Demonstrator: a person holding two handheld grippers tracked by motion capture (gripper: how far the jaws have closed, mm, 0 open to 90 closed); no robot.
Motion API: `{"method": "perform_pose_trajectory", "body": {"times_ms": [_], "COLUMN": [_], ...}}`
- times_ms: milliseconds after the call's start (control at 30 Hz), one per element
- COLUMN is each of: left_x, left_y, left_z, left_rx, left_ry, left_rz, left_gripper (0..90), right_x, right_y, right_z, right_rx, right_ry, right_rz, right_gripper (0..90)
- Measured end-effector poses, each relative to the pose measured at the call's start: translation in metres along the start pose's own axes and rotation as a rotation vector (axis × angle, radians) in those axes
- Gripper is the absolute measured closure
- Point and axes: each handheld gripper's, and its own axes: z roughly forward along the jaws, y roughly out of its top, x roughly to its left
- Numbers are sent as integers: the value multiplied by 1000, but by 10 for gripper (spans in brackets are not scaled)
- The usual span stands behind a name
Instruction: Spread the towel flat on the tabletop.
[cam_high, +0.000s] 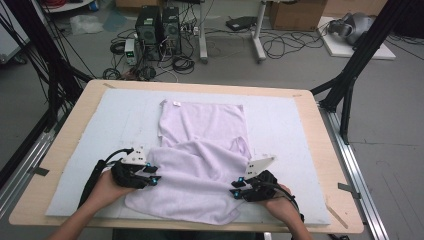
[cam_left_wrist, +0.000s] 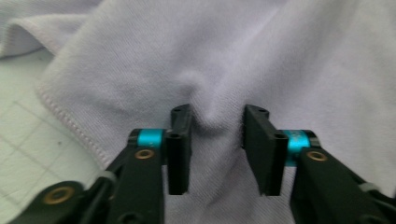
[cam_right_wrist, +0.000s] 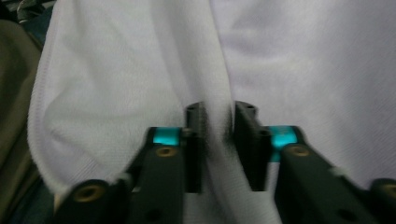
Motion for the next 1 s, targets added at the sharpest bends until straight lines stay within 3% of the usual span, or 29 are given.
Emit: {"method": "perform_pose_trajectory", "body": {"times_ms": [33, 100, 333, 533, 567, 667, 833, 1000], "left_x": [0, 2, -1, -3, -3, -2, -2, -4], "left_y": [0, 1, 1, 1, 1, 0, -4, -10], "left_z": [0, -1, -4, -6, -7, -10, -17, -24], "left_rx": [-1, 7, 3, -29, -30, -31, -47, -45], "left_ry": [4, -3, 19, 25, 24, 24, 45, 54], "left_rz": [3, 8, 18, -5, -2, -10, -22, -20], "left_gripper": [697, 780, 816, 815, 811, 738, 663, 626], "right_x": [-1, -3, -8, -19, -20, -20, -4, 20], "right_y": [1, 4, 36, 50, 50, 50, 41, 18], "right_z": [0, 1, -2, 32, 34, 26, -9, -26], "right_rx": [-6, 5, -33, 34, 18, -14, -129, -138], "right_ry": [6, 18, -41, -58, -58, -87, -116, -90], "right_rz": [-8, -2, -45, -39, -32, -21, -59, -84], "right_gripper": [843, 856, 858, 854, 842, 724, 708, 711]}}
